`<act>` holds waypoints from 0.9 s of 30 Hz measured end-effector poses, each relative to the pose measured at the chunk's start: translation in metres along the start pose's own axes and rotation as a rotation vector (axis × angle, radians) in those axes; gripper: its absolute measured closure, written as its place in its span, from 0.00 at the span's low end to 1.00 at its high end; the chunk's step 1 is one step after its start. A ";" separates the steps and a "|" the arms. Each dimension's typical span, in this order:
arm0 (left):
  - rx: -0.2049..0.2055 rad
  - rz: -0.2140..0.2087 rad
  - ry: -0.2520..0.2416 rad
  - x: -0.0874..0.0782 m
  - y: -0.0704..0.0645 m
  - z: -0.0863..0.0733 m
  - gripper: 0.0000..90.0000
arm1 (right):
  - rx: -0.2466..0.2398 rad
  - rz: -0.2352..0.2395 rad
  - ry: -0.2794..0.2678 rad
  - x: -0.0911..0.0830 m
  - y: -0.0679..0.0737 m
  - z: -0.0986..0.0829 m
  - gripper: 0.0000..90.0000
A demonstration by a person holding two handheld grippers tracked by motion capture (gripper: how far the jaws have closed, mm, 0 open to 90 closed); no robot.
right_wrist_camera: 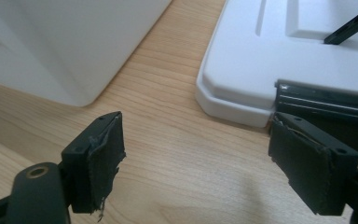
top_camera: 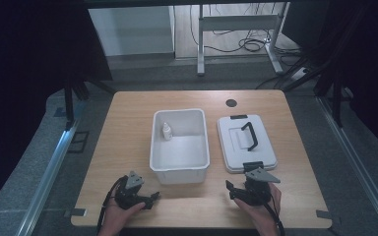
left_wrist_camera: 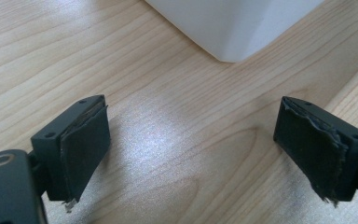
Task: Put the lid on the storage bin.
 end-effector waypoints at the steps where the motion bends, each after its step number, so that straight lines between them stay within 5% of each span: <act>1: 0.000 0.000 0.000 0.000 0.000 0.000 0.12 | 0.008 0.014 0.003 0.000 0.001 0.000 0.23; 14: -0.002 0.000 0.000 0.000 0.000 0.000 0.12 | -0.006 0.012 0.041 0.003 0.002 -0.005 0.30; 24: -0.003 0.000 0.000 0.000 0.000 0.000 0.12 | 0.037 0.030 0.034 0.000 -0.001 -0.003 0.34; 27: -0.002 0.000 0.001 0.000 0.000 0.000 0.12 | 0.031 0.000 0.044 0.002 -0.001 -0.004 0.34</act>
Point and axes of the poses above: each handheld gripper's, and its own axes: x roughly forward along the jaws, z roughly out of its top, y roughly to its left, the point moved 10 cm from there along x, roughly forward along the jaws, and after that the axes turned 13 degrees about x, right-handed, at the moved point
